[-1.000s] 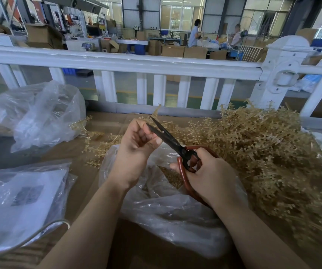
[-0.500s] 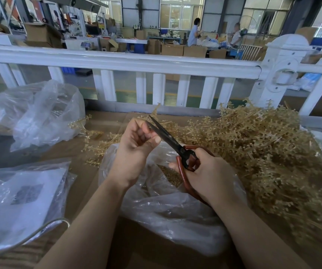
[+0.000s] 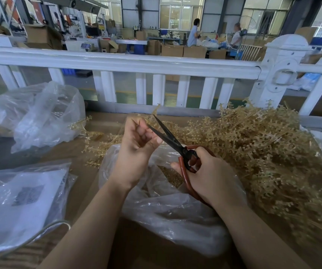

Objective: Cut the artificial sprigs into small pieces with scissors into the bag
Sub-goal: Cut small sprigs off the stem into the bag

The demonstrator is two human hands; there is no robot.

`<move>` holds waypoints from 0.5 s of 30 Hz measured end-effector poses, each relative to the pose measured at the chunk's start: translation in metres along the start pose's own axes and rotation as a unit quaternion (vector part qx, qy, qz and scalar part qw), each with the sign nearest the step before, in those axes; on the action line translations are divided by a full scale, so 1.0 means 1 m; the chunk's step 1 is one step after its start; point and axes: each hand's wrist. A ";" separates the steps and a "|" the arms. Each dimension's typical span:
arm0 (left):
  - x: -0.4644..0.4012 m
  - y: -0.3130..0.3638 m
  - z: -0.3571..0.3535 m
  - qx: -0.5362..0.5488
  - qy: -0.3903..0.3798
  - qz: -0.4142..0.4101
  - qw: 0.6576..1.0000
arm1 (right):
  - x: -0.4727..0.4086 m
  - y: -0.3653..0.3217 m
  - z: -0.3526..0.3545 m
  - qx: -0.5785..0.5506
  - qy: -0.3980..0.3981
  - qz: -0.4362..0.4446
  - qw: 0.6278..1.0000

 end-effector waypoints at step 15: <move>0.001 -0.004 -0.011 0.177 0.052 0.066 0.981 | -0.001 -0.001 -0.002 -0.025 -0.009 -0.015 1.000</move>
Point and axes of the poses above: each hand's wrist, its own x-axis away from the middle knuckle, its own z-axis out of the back of the hand, y = z × x, and after that the axes turned 1 degree about -y, right-handed
